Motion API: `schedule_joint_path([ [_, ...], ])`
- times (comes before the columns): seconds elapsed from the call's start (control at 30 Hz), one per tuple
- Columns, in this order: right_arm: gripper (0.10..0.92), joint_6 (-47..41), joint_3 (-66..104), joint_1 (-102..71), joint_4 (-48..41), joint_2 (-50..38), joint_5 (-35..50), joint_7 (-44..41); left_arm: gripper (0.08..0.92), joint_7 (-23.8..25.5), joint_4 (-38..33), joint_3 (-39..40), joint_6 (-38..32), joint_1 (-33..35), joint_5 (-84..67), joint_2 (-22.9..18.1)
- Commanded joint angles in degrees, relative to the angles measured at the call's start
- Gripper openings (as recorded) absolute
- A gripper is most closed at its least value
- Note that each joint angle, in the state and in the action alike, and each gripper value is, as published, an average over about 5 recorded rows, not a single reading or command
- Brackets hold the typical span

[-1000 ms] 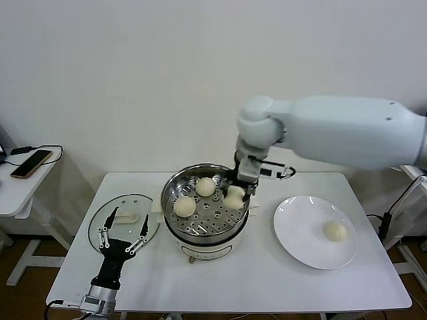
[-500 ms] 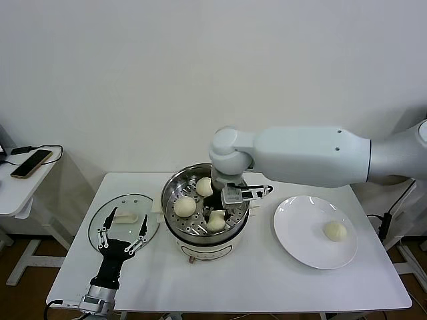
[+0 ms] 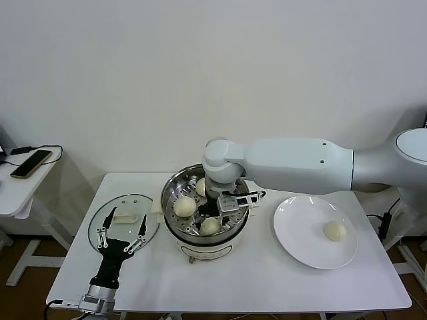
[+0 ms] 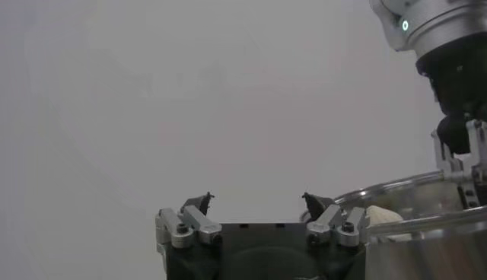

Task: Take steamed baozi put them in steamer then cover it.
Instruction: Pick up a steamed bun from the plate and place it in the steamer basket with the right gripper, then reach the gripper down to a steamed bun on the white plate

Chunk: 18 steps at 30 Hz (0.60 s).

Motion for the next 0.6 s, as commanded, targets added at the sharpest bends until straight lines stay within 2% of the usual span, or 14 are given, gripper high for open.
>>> schedule_joint_path([
  [0.03,0.82,1.8,6.9,1.1,-1.5,-2.1,-3.0,-2.3,0.823,0.0,0.0,0.2,0.1,-0.2,0.0,0.0],
  [0.2,0.823,-1.1,11.4,3.4,-4.8,-7.9,-0.1,-6.4,0.823,0.0,0.1,0.5,0.1,-0.3,0.0,0.0],
  [0.43,0.823,-24.3,7.3,5.6,-16.1,-20.5,20.0,-10.4,0.823,0.1,0.2,0.9,0.1,-0.4,0.1,0.0],
  [0.6,0.823,-32.8,3.3,4.7,-24.7,-26.3,26.8,-11.5,0.823,0.1,0.2,1.2,0.2,-0.4,0.2,0.0],
])
